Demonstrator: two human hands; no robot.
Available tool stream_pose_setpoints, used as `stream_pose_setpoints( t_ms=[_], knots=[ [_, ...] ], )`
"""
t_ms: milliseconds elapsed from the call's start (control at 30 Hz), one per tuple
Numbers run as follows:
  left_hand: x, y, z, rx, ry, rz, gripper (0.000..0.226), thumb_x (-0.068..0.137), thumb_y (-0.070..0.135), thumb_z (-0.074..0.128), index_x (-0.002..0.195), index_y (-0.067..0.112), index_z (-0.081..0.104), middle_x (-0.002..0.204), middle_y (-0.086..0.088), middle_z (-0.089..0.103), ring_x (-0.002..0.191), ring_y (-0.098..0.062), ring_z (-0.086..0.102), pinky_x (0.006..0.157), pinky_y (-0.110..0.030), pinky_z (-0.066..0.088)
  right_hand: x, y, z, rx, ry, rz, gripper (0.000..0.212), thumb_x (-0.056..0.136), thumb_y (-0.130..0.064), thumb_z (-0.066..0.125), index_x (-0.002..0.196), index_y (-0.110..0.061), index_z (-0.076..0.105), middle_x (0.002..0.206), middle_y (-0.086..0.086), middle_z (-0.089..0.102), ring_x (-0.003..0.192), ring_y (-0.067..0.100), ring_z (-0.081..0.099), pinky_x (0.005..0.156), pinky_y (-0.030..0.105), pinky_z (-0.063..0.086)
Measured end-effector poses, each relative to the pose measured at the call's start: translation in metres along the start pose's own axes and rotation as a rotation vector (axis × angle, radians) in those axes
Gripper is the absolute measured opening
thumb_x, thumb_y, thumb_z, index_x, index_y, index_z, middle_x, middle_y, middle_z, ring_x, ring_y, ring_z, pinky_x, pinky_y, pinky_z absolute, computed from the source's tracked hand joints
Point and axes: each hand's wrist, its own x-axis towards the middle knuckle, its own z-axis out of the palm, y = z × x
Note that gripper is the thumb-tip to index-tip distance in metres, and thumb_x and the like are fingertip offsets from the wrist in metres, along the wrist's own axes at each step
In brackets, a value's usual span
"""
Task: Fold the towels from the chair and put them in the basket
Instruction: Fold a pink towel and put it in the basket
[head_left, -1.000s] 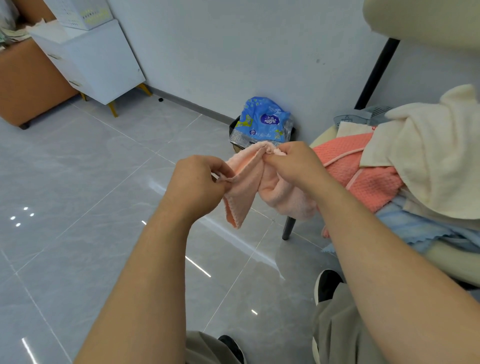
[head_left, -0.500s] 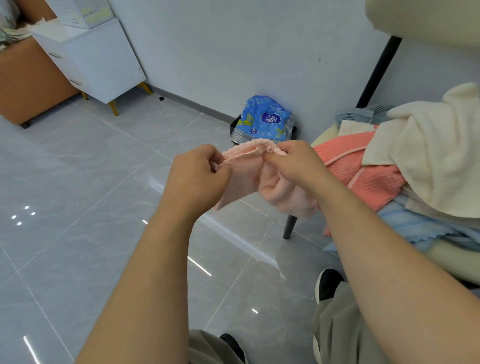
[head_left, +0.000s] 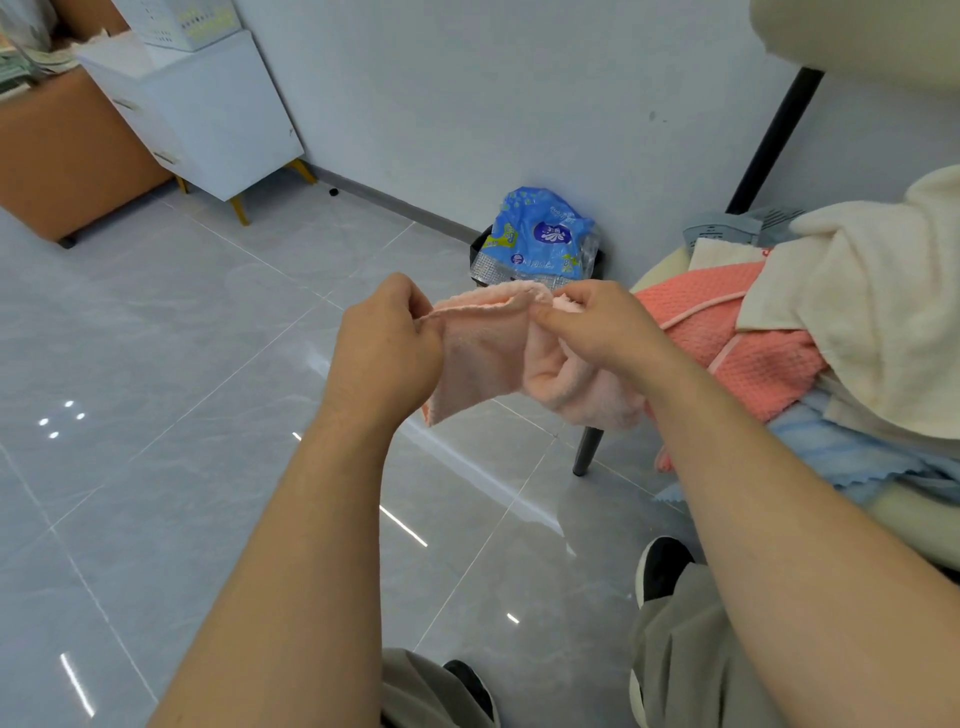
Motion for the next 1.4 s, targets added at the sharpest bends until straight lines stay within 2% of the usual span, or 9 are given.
stream_pose_setpoints(
  t_ms=[100, 200, 333, 433, 567, 733, 1067, 1300, 1400],
  knots=[
    [0.004, -0.022, -0.011, 0.013, 0.035, -0.102, 0.003, 0.093, 0.014, 0.054, 0.094, 0.016, 0.056, 0.084, 0.004, 0.058, 0.074, -0.008, 0.053, 0.057, -0.024, 0.039, 0.006, -0.002, -0.002, 0.075, 0.075, 0.031, 0.040, 0.093, -0.044, 0.060, 0.074, -0.009, 0.065, 0.061, -0.014, 0.056, 0.063, 0.010, 0.051, 0.062, 0.029, 0.040],
    [0.002, -0.054, -0.029, -0.008, 0.075, -0.217, 0.009, 0.091, 0.012, 0.052, 0.097, 0.018, 0.056, 0.088, 0.002, 0.063, 0.081, -0.016, 0.058, 0.063, -0.030, 0.044, 0.014, -0.005, -0.009, 0.217, 0.144, 0.068, 0.026, 0.090, -0.023, 0.055, 0.087, -0.009, 0.076, 0.089, -0.004, 0.072, 0.086, 0.013, 0.061, 0.077, 0.029, 0.047],
    [-0.011, -0.094, -0.052, -0.067, 0.111, -0.350, 0.013, 0.093, 0.017, 0.054, 0.103, 0.025, 0.056, 0.095, 0.001, 0.068, 0.086, -0.026, 0.067, 0.077, -0.042, 0.056, 0.013, -0.001, -0.014, 0.213, 0.150, 0.000, 0.023, 0.093, -0.015, 0.053, 0.089, -0.025, 0.074, 0.090, -0.017, 0.068, 0.080, -0.005, 0.057, 0.063, 0.004, 0.039],
    [-0.022, -0.113, -0.068, -0.088, 0.081, -0.396, 0.021, 0.091, 0.017, 0.058, 0.107, 0.030, 0.065, 0.095, 0.003, 0.071, 0.086, -0.022, 0.068, 0.083, -0.042, 0.058, 0.010, 0.002, -0.008, 0.306, 0.183, -0.010, 0.017, 0.093, -0.021, 0.057, 0.090, -0.029, 0.072, 0.084, -0.019, 0.067, 0.075, -0.003, 0.057, 0.072, 0.016, 0.044],
    [-0.039, -0.125, -0.080, -0.050, 0.072, -0.454, 0.022, 0.088, 0.011, 0.064, 0.082, 0.031, 0.071, 0.086, 0.004, 0.073, 0.083, -0.018, 0.065, 0.070, -0.030, 0.050, 0.002, 0.002, -0.005, 0.470, 0.198, -0.069, 0.019, 0.091, -0.024, 0.068, 0.110, -0.025, 0.070, 0.083, -0.011, 0.070, 0.070, -0.003, 0.061, 0.074, 0.022, 0.048],
    [-0.047, -0.132, -0.084, -0.032, 0.101, -0.441, 0.008, 0.090, 0.016, 0.064, 0.088, 0.020, 0.071, 0.083, -0.003, 0.072, 0.079, -0.021, 0.068, 0.061, -0.028, 0.046, -0.008, 0.001, -0.007, 0.301, 0.171, -0.172, 0.005, 0.091, -0.019, 0.070, 0.096, -0.021, 0.071, 0.084, -0.006, 0.073, 0.074, 0.002, 0.066, 0.078, 0.020, 0.051],
    [-0.040, -0.119, -0.093, -0.623, 0.171, -0.500, 0.018, 0.094, 0.007, 0.060, 0.079, 0.015, 0.055, 0.074, -0.009, 0.062, 0.048, -0.020, 0.061, 0.050, -0.029, 0.041, -0.007, -0.001, -0.001, 0.332, 0.261, -0.025, 0.009, 0.089, -0.027, 0.059, 0.087, -0.022, 0.066, 0.084, -0.004, 0.069, 0.075, 0.015, 0.063, 0.071, 0.038, 0.058],
    [-0.073, -0.134, -0.096, -0.456, 0.079, -0.488, 0.014, 0.093, 0.004, 0.061, 0.081, 0.010, 0.055, 0.082, -0.012, 0.061, 0.044, -0.025, 0.062, 0.045, -0.027, 0.040, -0.017, -0.015, 0.011, 0.444, 0.231, 0.060, 0.009, 0.096, -0.013, 0.055, 0.092, -0.017, 0.062, 0.074, 0.000, 0.059, 0.047, 0.012, 0.055, 0.055, 0.036, 0.060],
    [-0.090, -0.140, -0.095, -0.453, 0.063, -0.513, 0.013, 0.096, 0.006, 0.061, 0.085, 0.010, 0.054, 0.086, -0.014, 0.062, 0.049, -0.026, 0.066, 0.047, -0.031, 0.045, -0.027, -0.016, 0.013, 0.396, 0.208, 0.014, 0.009, 0.096, -0.017, 0.054, 0.095, -0.022, 0.062, 0.084, -0.001, 0.063, 0.067, 0.019, 0.066, 0.063, 0.042, 0.062]
  ],
)
